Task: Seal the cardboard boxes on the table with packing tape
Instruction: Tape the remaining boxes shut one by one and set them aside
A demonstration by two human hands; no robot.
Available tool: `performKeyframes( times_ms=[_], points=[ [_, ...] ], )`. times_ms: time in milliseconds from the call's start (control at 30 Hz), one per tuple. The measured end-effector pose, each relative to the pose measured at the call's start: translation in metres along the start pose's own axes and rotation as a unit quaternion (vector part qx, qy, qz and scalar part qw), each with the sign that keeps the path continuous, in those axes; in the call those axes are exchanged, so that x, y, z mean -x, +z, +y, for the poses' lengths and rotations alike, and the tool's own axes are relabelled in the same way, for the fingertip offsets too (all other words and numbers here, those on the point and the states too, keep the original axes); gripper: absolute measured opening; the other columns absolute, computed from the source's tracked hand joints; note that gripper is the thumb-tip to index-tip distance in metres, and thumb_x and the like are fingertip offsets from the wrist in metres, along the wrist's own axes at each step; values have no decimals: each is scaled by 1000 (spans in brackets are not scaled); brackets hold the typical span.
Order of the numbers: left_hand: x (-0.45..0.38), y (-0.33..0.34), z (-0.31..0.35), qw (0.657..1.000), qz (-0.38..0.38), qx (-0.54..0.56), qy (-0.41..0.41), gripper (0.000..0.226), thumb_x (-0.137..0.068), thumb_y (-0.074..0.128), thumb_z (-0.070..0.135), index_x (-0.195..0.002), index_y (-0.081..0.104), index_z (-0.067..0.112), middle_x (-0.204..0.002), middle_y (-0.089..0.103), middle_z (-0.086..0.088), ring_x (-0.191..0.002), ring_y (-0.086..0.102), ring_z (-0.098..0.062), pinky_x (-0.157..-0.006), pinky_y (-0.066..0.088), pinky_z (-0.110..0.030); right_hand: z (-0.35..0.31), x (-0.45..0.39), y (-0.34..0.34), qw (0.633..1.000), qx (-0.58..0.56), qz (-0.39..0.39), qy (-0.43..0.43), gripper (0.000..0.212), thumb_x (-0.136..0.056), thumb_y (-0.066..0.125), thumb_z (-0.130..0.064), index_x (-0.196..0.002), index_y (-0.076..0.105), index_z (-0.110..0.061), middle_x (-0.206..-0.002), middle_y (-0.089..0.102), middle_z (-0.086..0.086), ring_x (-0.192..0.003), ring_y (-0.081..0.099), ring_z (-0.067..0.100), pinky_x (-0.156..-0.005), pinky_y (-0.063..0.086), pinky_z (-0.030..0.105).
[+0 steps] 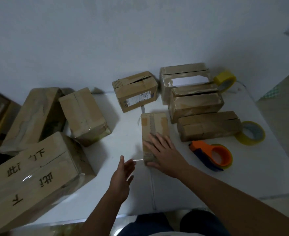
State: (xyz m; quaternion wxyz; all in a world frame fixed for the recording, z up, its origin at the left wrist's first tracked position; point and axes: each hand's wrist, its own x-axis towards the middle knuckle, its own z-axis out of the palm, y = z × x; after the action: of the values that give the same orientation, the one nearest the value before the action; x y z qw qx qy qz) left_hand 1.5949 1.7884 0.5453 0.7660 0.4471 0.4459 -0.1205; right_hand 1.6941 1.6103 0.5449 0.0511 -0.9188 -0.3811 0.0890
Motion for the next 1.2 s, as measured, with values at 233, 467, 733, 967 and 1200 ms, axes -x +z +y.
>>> performKeyframes(
  times_ms=[233, 467, 733, 967, 1200],
  points=[
    [8, 12, -7, 998, 6, -10, 60, 19, -96, 61, 27, -105, 71, 14, -107, 74, -1, -113, 62, -16, -107, 39, -37, -10, 18, 18, 997, 9, 39, 65, 69, -93, 33, -58, -151, 29, -20, -160, 21, 8, -146, 21, 32, -116, 15, 52],
    [2, 18, -11, 988, 34, -62, 140, 13, -95, 64, 18, -98, 71, 8, -91, 69, -2, -94, 61, -16, -88, 47, -27, -7, 26, 20, 997, 3, 44, 69, 67, -95, 28, -60, -152, 27, -24, -161, 20, 5, -147, 19, 29, -117, 17, 49],
    [-14, 27, -17, 978, 43, -112, 172, 6, -93, 66, 16, -89, 69, 12, -84, 69, 6, -84, 57, -9, -80, 44, -24, -5, 27, 24, 997, -6, 41, 70, 67, -96, 32, -58, -154, 20, -27, -162, 14, 4, -149, 13, 28, -118, 17, 51],
    [-26, 38, -22, 978, 12, -134, 161, 8, -94, 64, 14, -93, 69, 9, -91, 72, -5, -90, 62, -17, -83, 48, -32, -7, 27, 24, 996, -3, 44, 73, 65, -97, 27, -57, -154, 20, -27, -162, 16, 5, -149, 13, 29, -116, 15, 51],
    [-27, 42, -25, 971, -3, -178, 159, 12, -101, 54, 22, -105, 64, 16, -101, 68, 0, -92, 58, -13, -76, 44, -24, -7, 25, 25, 996, 0, 44, 76, 64, -97, 28, -56, -154, 21, -26, -162, 17, 6, -149, 13, 30, -116, 13, 51]
  ],
)
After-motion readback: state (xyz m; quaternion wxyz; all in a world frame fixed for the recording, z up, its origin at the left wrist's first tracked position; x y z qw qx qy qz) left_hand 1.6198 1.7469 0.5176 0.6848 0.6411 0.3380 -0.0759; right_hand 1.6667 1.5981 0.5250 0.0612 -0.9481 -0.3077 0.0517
